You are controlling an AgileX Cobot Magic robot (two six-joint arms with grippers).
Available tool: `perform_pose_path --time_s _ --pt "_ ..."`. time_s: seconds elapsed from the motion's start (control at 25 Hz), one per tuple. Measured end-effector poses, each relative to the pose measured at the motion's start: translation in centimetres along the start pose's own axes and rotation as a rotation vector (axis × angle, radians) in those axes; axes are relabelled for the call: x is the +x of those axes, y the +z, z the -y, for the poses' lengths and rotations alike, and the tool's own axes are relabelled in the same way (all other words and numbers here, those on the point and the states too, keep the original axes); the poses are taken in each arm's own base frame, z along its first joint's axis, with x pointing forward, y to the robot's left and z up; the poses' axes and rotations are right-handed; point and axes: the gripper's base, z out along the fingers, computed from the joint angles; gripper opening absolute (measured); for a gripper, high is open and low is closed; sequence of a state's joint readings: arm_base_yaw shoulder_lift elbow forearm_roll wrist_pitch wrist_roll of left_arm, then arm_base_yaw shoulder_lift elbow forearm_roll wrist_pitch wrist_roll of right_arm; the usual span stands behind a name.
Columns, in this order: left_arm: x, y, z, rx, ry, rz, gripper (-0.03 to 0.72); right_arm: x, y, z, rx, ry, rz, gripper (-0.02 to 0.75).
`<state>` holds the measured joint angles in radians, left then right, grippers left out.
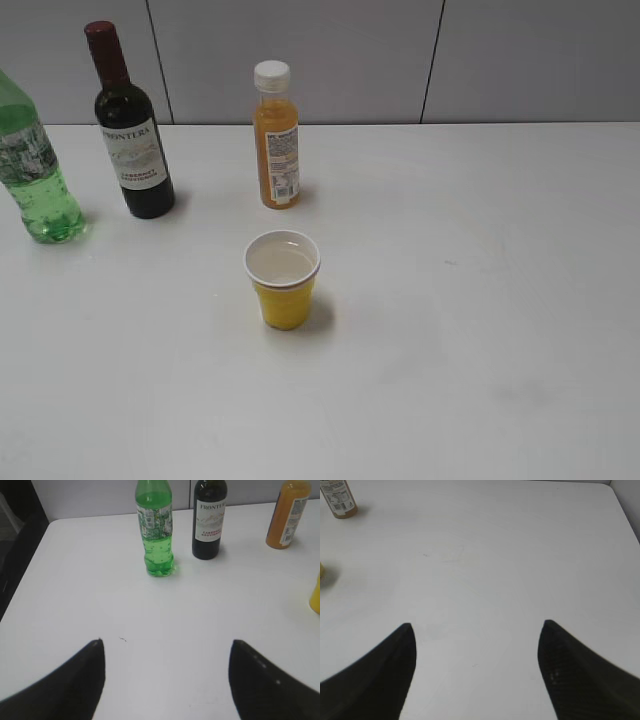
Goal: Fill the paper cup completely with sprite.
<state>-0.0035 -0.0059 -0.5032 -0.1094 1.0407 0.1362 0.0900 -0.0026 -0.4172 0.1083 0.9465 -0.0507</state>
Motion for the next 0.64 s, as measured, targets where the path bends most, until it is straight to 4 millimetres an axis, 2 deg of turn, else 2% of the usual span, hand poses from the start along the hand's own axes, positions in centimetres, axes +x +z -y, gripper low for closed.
perform_pose_path --time_s 0.64 --pt "0.02 -0.04 -0.02 0.048 0.022 0.002 0.588 -0.01 0.0 0.0 0.0 0.0 0.001 0.585"
